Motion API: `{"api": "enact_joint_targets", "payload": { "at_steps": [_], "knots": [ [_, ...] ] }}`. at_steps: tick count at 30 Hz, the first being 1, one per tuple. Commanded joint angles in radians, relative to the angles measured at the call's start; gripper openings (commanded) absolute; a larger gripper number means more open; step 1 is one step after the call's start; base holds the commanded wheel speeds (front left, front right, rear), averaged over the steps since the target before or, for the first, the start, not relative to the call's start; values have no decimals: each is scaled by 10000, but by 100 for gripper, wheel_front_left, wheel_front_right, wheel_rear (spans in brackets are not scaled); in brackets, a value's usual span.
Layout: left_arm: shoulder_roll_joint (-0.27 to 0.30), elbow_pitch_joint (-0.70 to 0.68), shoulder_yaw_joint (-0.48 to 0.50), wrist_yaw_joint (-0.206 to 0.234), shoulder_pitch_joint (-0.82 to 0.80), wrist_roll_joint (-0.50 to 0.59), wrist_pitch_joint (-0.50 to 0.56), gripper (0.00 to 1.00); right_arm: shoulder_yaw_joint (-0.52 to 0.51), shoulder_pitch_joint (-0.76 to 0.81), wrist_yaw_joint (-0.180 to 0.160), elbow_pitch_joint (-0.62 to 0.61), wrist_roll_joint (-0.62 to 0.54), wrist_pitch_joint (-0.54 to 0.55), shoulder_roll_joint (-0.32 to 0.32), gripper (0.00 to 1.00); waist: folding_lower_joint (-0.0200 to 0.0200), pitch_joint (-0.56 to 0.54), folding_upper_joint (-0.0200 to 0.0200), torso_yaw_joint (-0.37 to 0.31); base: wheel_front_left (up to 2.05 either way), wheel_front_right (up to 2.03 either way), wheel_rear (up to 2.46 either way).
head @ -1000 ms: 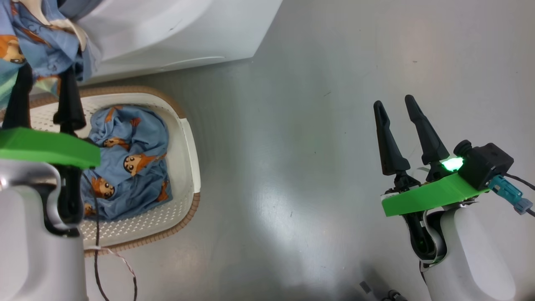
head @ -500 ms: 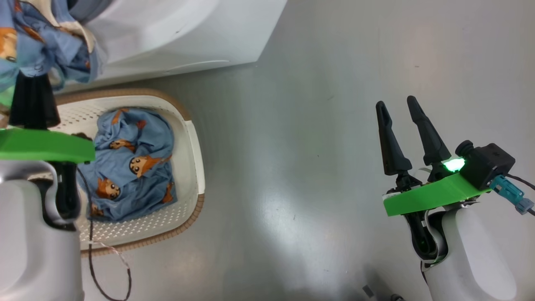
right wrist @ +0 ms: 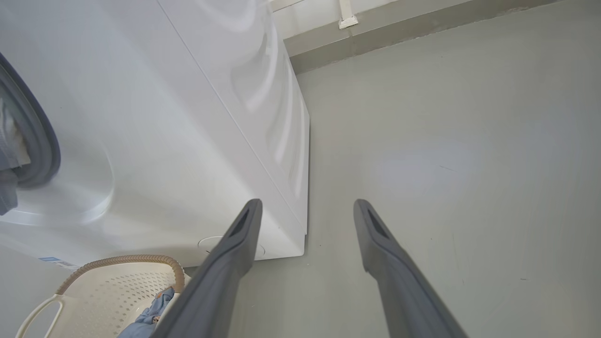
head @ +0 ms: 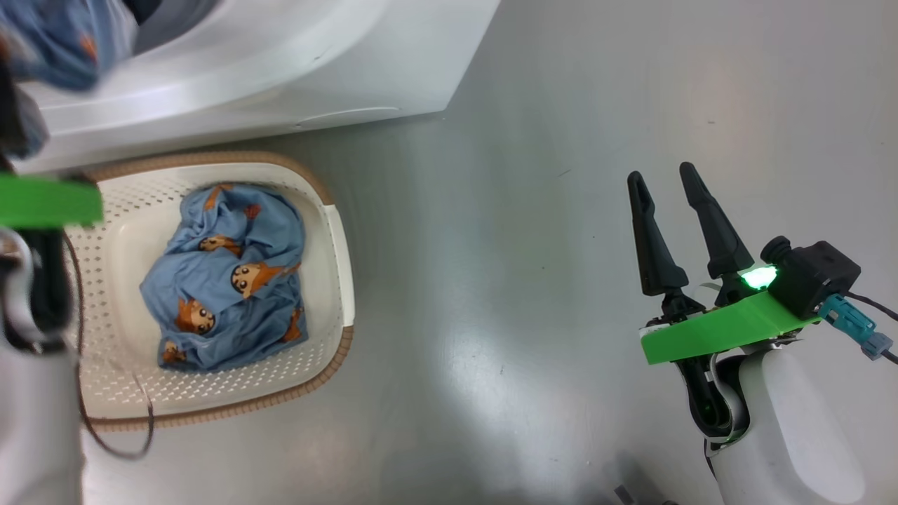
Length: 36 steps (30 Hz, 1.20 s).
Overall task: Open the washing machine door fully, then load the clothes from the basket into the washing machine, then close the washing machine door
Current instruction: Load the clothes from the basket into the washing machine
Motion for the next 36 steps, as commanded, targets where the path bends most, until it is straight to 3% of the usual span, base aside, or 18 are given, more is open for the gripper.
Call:
{"api": "enact_joint_targets", "payload": {
  "at_steps": [1, 17, 27, 36],
  "knots": [
    [505, -238, 240, -21, -426, 115, 112, 0, 251, 321, 16, -186, 89, -48, 55, 100, 0, 18, -1, -66, 0, 0, 0],
    [1462, 2045, -131, -482, -4059, 64, 750, 0, 298, 160, 16, -242, 422, -48, 55, 100, 0, 685, -1, -458, 0, 0, 0],
    [2028, 3773, -599, -875, -6557, -705, 1488, 0, 487, -134, 16, -328, 750, -48, 55, 100, 0, 1649, -1, -797, 0, 0, 0],
    [2866, 4051, -1304, -945, -7986, -1564, 1842, 0, 679, -375, 16, -414, 1061, -48, 55, 100, 0, 2460, -1, -1040, 0, 0, 0]
  ]
}}
